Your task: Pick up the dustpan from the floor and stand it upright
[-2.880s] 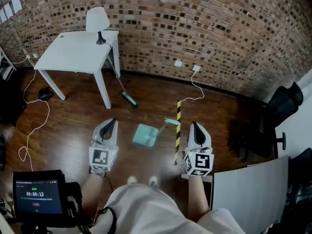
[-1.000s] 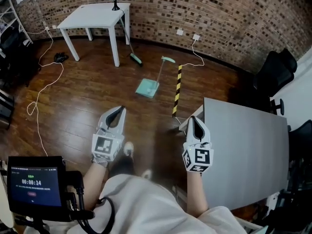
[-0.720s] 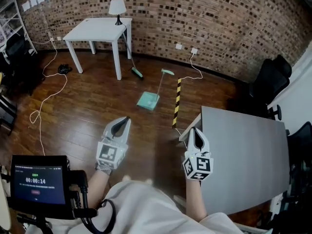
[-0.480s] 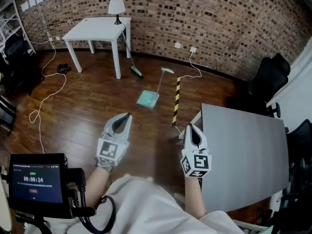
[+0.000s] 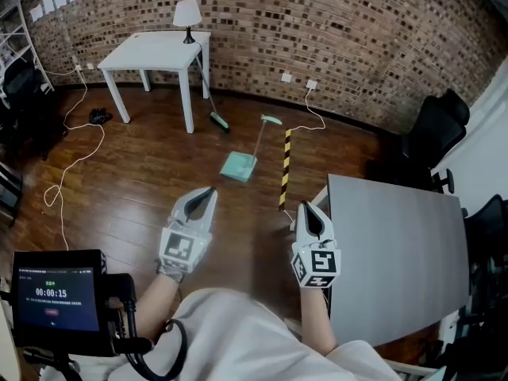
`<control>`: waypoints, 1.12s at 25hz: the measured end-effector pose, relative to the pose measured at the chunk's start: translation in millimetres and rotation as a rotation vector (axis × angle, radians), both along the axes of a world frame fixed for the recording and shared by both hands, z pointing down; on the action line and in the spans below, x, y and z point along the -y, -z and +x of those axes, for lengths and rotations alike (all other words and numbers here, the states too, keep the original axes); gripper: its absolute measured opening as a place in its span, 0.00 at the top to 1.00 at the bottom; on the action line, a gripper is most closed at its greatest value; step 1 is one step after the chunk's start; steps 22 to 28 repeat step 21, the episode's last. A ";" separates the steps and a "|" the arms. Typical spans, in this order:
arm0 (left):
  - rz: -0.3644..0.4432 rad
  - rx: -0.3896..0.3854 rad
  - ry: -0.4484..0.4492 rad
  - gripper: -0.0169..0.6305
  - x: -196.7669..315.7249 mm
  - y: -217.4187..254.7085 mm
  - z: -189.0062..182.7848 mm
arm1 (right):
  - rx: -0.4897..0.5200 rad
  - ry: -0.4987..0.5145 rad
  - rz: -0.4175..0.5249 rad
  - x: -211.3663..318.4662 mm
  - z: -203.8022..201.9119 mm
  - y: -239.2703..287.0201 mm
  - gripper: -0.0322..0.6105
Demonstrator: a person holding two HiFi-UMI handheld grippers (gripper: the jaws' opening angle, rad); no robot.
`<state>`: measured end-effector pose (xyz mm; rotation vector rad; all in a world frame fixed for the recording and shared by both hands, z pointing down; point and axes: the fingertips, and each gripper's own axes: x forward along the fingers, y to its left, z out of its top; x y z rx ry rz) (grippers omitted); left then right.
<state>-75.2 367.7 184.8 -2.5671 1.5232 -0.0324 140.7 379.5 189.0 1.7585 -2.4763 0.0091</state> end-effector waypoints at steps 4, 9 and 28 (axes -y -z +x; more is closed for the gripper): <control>0.002 -0.003 -0.007 0.97 1.1 0.2 0.2 | -0.010 -0.009 0.013 0.4 -0.6 3.3 0.93; -0.003 -0.007 -0.012 0.97 12.0 -3.3 -3.8 | -0.006 -0.020 0.006 9.5 -3.1 -0.9 0.93; -0.013 -0.012 -0.018 0.97 32.2 -7.0 -13.8 | -0.023 -0.047 0.004 29.2 -8.9 -2.0 0.93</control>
